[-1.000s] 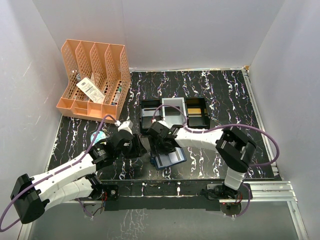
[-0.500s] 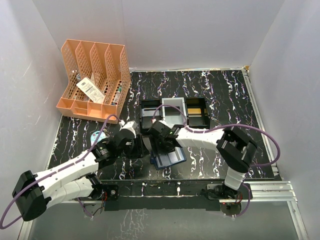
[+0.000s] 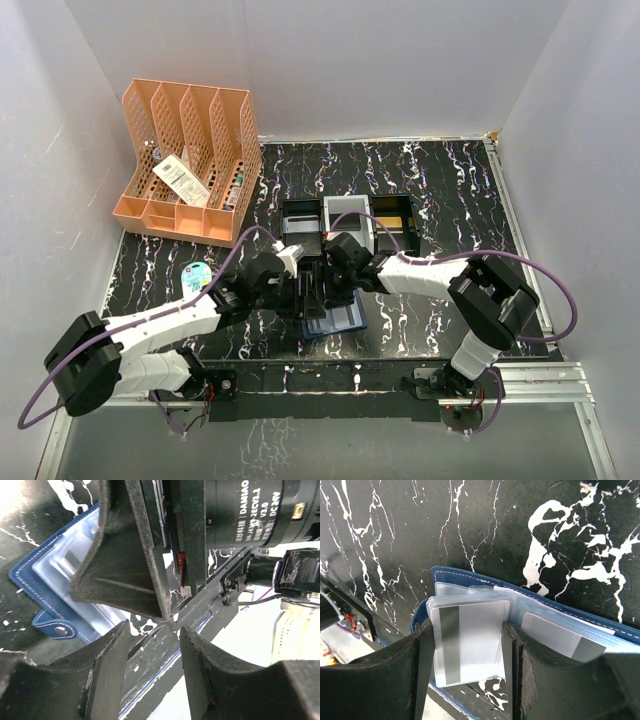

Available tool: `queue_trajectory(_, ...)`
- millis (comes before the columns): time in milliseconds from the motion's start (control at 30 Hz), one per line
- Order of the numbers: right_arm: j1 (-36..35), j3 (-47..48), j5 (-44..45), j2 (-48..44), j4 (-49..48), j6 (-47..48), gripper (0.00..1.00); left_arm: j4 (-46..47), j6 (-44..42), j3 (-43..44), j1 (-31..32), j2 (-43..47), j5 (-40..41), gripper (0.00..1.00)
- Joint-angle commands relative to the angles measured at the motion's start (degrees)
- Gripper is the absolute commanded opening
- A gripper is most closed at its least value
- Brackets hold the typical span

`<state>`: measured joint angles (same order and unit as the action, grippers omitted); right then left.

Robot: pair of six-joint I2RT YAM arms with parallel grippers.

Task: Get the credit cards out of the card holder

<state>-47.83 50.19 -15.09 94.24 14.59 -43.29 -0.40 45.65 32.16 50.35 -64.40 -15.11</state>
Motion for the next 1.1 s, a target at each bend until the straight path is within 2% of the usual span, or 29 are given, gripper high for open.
queue_trajectory(0,0.7,-3.2,-2.8,0.5,-2.7,-2.0,0.49,5.1,0.7,-0.3,1.4,-3.7,-3.3,0.43)
queue_trajectory(367,2.1,-5.0,-4.0,0.5,-4.3,-2.8,0.46,4.3,2.6,-3.2,2.0,-0.9,0.7,0.44)
queue_trajectory(733,2.5,-5.3,-4.5,0.8,-4.8,-3.0,0.45,4.4,2.7,-3.1,2.0,-2.5,3.1,0.44)
queue_trajectory(1067,2.7,-5.5,-5.3,0.5,-5.4,-3.1,0.44,6.2,2.8,-4.0,2.1,-2.3,2.7,0.44)
